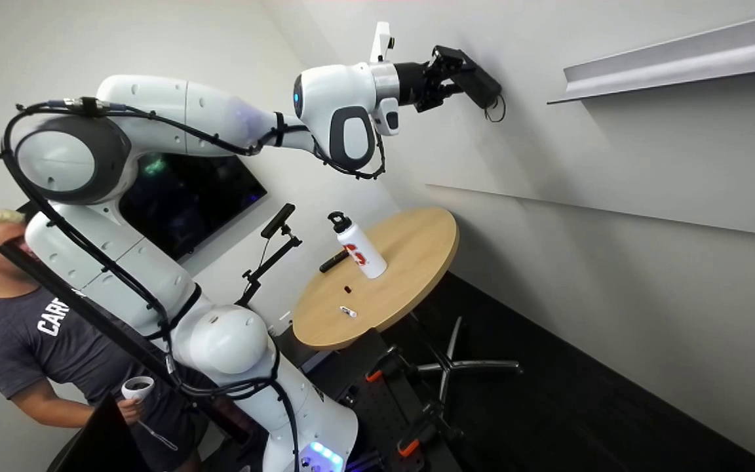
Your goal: Use the duster to erase the writings on the white board
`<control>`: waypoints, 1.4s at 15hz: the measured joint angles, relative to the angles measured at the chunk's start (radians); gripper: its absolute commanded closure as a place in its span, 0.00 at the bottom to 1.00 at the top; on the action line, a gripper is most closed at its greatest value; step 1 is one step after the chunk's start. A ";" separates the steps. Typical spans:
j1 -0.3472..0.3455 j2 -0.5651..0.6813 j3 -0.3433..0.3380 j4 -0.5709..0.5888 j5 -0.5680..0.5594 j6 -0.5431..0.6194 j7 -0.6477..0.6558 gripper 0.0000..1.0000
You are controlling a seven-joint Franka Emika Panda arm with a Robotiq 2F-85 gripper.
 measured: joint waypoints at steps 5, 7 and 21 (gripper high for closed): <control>0.013 0.053 0.000 -0.007 -0.005 0.000 0.059 0.72; 0.019 0.085 0.005 -0.009 -0.005 0.000 0.084 0.72; -0.126 0.162 0.119 -0.011 0.061 -0.003 0.117 0.72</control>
